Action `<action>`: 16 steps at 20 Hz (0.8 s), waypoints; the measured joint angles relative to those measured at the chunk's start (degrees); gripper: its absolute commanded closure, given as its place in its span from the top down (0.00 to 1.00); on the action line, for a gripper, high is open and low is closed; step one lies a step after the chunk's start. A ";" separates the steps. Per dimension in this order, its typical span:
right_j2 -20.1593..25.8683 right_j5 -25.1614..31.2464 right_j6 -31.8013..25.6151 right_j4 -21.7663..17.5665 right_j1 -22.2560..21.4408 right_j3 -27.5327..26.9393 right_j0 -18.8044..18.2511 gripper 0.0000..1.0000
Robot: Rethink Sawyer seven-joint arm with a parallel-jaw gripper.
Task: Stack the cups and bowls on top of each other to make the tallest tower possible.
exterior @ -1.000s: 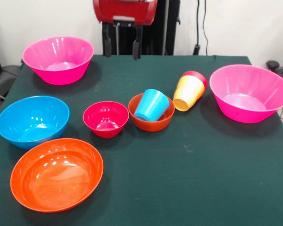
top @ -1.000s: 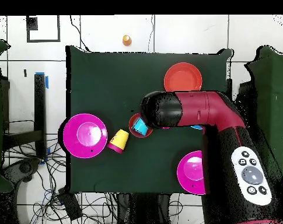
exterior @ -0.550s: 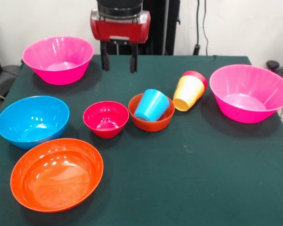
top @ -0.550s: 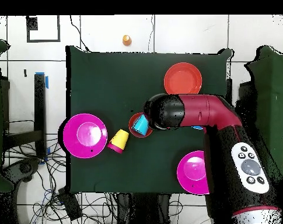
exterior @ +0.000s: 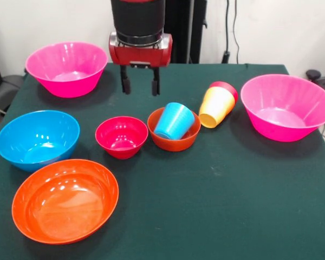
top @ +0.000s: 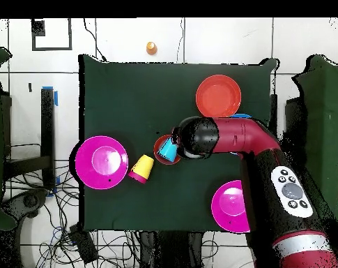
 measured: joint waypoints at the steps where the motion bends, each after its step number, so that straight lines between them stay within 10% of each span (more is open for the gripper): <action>1: -0.10 0.00 0.00 -0.01 0.33 0.00 0.00 1.00; 16: -0.02 0.00 0.00 -0.68 4.95 -0.92 -0.37 1.00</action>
